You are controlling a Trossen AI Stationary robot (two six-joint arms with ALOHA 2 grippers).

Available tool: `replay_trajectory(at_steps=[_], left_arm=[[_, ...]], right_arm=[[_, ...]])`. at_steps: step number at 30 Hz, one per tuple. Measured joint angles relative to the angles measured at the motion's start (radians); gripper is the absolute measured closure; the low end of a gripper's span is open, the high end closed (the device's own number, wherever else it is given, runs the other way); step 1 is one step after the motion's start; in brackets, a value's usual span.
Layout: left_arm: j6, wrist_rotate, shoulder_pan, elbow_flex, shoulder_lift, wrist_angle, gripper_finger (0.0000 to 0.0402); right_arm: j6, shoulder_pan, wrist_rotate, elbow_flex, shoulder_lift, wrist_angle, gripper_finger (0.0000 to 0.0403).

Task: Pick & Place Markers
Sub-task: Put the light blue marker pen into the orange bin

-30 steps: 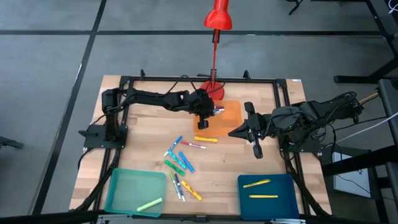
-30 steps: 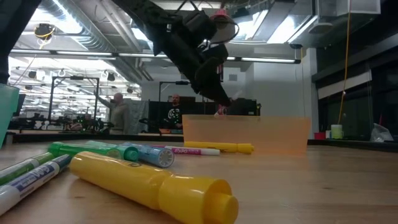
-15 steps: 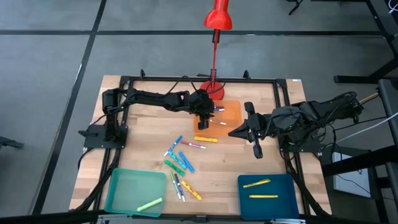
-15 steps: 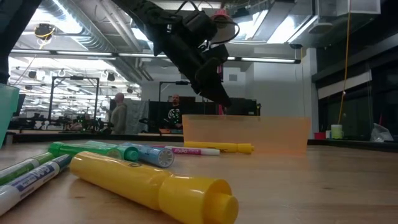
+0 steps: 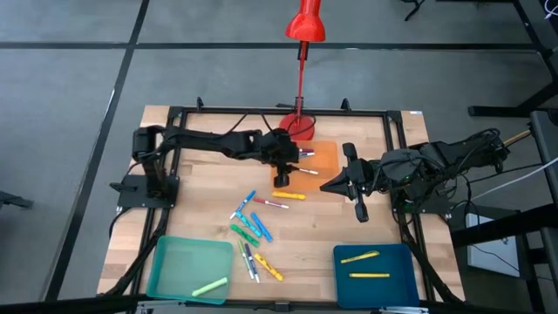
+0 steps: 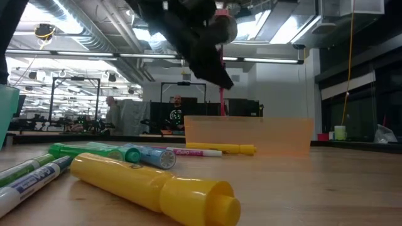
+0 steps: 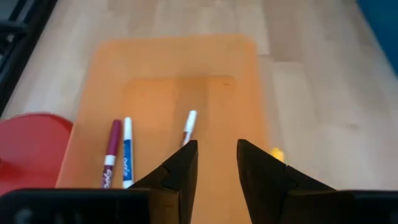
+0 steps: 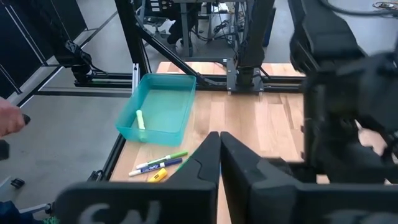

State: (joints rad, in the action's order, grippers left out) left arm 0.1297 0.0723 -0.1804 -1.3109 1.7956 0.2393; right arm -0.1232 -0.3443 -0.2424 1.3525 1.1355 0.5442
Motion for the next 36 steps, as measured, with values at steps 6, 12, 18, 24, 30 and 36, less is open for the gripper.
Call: replay_trajectory(at_steps=[6, 12, 18, 24, 30, 36], left_arm=[[-0.005, -0.001, 0.065, -0.001, -0.084, 0.08, 0.0297], [-0.068, -0.002, 0.124, -0.001, -0.153, 0.187, 0.0289], [-0.157, 0.003, 0.183, -0.002, -0.214, 0.341, 0.0282], [-0.229, 0.002, 0.244, -0.002, -0.247, 0.476, 0.0275], [-0.35, 0.0, 0.28, -0.002, -0.245, 0.611, 0.0261], [-0.511, -0.011, 0.284, -0.002, -0.245, 0.665, 0.0241]], right_arm=[[-0.001, 0.0, 0.0, 0.0, 0.0, 0.0, 0.0395], [-0.003, 0.0, 0.0, 0.0, 0.0, 0.0, 0.0394], [-0.004, 0.0, 0.0, 0.0, 0.0, 0.0, 0.0387], [-0.003, 0.0, 0.0, 0.0, 0.0, 0.0, 0.0399], [-0.003, 0.0, 0.0, 0.0, 0.0, 0.0, 0.0387], [-0.004, 0.0, 0.0, 0.0, 0.0, 0.0, 0.0392]])
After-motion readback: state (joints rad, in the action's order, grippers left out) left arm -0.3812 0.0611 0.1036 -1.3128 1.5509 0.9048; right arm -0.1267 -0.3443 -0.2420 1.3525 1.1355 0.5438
